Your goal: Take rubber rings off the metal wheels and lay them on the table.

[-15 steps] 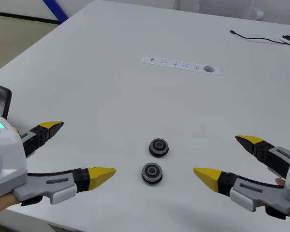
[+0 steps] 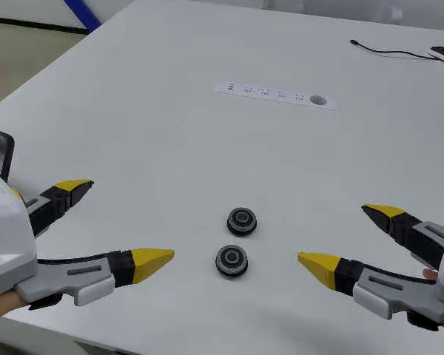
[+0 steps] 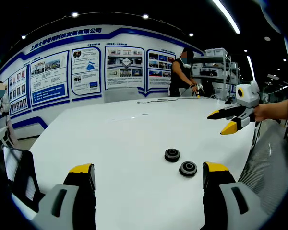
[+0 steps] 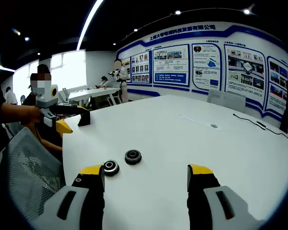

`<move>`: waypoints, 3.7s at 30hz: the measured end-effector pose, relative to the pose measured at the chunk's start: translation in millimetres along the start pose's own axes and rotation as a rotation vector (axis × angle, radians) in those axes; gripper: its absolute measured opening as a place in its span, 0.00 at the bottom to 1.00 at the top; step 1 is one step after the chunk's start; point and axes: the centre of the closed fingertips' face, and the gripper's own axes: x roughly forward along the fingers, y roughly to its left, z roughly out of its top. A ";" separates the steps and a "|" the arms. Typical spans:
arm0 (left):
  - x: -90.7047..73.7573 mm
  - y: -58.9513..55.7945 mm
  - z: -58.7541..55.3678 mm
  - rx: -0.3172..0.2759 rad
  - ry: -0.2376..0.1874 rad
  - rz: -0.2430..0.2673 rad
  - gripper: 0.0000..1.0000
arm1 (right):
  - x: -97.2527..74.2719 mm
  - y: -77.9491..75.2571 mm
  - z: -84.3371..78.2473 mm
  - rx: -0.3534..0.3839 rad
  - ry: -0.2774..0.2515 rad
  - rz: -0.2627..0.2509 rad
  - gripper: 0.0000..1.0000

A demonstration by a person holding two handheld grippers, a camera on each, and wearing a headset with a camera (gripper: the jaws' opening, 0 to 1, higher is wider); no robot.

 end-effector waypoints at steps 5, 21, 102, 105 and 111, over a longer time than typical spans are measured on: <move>-0.2 -0.3 1.1 0.001 -0.002 0.001 0.95 | -0.5 1.5 -2.5 0.009 0.003 0.001 0.70; 3.5 -1.2 5.2 0.022 -0.004 -0.010 0.94 | 1.1 1.7 -4.6 0.032 0.010 0.000 0.68; 95.7 -100.7 -53.5 0.240 0.203 -0.485 0.20 | 17.8 25.3 -34.9 0.429 0.050 0.086 0.44; 95.7 -100.5 -53.9 0.236 0.205 -0.484 0.18 | 18.6 26.1 -34.4 0.432 0.049 0.089 0.44; 95.2 -101.8 -56.8 0.256 0.222 -0.492 0.17 | 19.4 28.1 -33.9 0.433 0.050 0.095 0.44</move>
